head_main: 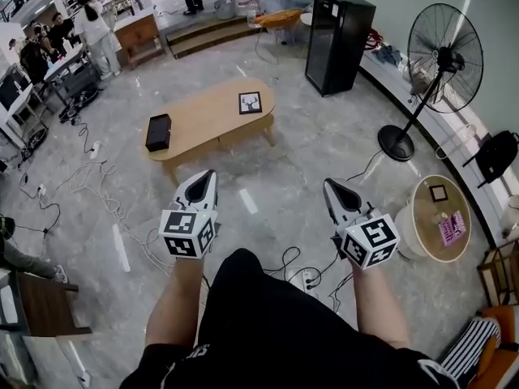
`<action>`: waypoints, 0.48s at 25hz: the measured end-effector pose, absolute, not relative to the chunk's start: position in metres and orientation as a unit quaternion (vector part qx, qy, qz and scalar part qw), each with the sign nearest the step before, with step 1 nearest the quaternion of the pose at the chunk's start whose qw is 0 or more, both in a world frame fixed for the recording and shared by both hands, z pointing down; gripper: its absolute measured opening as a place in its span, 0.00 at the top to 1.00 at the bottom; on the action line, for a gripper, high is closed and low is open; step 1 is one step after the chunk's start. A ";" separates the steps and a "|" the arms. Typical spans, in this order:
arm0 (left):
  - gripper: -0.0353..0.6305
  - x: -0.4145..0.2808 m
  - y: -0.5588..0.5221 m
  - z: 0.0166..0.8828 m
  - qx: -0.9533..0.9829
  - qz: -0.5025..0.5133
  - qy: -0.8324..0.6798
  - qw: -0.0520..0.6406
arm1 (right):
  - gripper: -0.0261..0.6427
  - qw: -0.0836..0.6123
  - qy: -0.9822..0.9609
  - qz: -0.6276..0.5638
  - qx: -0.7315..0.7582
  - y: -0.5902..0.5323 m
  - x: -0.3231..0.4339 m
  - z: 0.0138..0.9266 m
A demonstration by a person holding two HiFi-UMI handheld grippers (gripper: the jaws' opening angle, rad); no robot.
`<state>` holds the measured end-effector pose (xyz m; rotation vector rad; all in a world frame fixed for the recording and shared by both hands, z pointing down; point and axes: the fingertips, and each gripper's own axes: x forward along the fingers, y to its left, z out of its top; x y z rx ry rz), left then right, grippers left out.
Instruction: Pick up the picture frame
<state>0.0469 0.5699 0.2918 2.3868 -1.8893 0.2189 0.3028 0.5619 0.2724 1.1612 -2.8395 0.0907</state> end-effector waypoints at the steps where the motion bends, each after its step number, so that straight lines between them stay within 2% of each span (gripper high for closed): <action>1: 0.93 0.049 0.570 0.292 0.782 0.072 -0.618 0.045 | 0.96 0.040 -0.925 0.026 0.377 0.564 0.303 0.273; 12: 0.93 0.060 0.538 0.297 0.795 0.077 -0.599 0.049 | 0.95 0.012 -0.921 0.060 0.386 0.538 0.312 0.284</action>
